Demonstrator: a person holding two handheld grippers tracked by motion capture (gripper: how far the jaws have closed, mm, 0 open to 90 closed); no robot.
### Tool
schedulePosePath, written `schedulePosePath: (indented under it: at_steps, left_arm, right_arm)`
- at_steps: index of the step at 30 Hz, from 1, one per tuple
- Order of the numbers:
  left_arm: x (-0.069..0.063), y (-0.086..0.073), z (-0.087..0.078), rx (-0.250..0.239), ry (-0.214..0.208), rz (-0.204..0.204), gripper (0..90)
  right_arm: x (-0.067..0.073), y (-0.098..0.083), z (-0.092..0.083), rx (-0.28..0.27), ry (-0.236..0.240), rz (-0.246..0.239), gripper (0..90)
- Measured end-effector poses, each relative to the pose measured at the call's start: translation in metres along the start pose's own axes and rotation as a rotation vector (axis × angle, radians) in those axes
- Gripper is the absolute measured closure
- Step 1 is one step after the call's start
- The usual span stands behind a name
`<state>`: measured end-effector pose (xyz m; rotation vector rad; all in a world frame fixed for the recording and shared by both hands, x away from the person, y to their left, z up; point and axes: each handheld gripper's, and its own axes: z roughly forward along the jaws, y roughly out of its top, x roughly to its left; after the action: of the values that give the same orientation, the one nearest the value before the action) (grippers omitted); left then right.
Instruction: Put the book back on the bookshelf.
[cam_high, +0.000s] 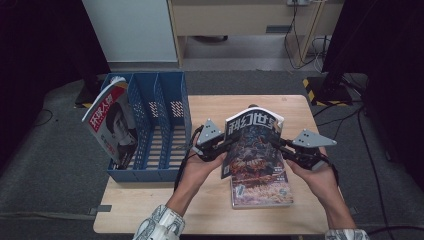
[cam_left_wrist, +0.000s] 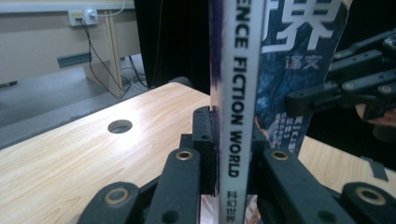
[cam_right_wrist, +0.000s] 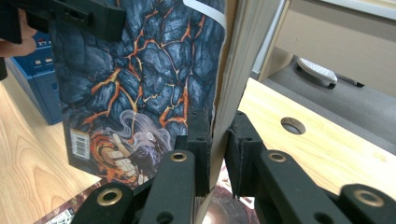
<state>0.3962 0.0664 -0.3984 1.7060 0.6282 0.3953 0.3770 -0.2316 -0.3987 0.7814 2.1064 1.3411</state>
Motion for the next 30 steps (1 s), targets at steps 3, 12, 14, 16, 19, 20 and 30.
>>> schedulePosePath:
  at_steps: [3, 12, 14, 16, 19, 20, 30]
  left_arm:
    - [0.001, 0.001, -0.003, -0.015, -0.017, -0.004, 80.6]
    - [0.004, 0.011, -0.001, -0.003, -0.067, -0.001, 74.0]
    - [0.004, 0.012, 0.0, -0.005, -0.073, -0.006, 72.8]
    - [0.004, 0.013, 0.001, -0.006, -0.076, -0.005, 72.2]
    - [0.003, 0.014, 0.001, -0.013, -0.084, -0.006, 70.0]
    - [0.003, 0.014, 0.002, -0.014, -0.087, -0.005, 70.1]
    - [0.001, 0.02, -0.001, -0.027, -0.085, 0.006, 81.1]
  right_arm:
    - [-0.001, 0.0, -0.001, -0.002, 0.019, 0.007, 81.9]
    - [0.001, 0.001, -0.003, 0.0, 0.049, -0.005, 82.3]
    - [0.0, 0.0, -0.004, 0.002, 0.055, -0.005, 82.3]
    - [0.0, 0.0, -0.005, 0.007, 0.058, -0.006, 82.2]
    - [-0.001, 0.0, -0.006, 0.012, 0.061, -0.004, 82.3]
    - [-0.001, 0.0, -0.006, 0.013, 0.062, -0.004, 82.3]
    - [-0.002, 0.002, -0.008, 0.047, 0.054, -0.011, 80.4]
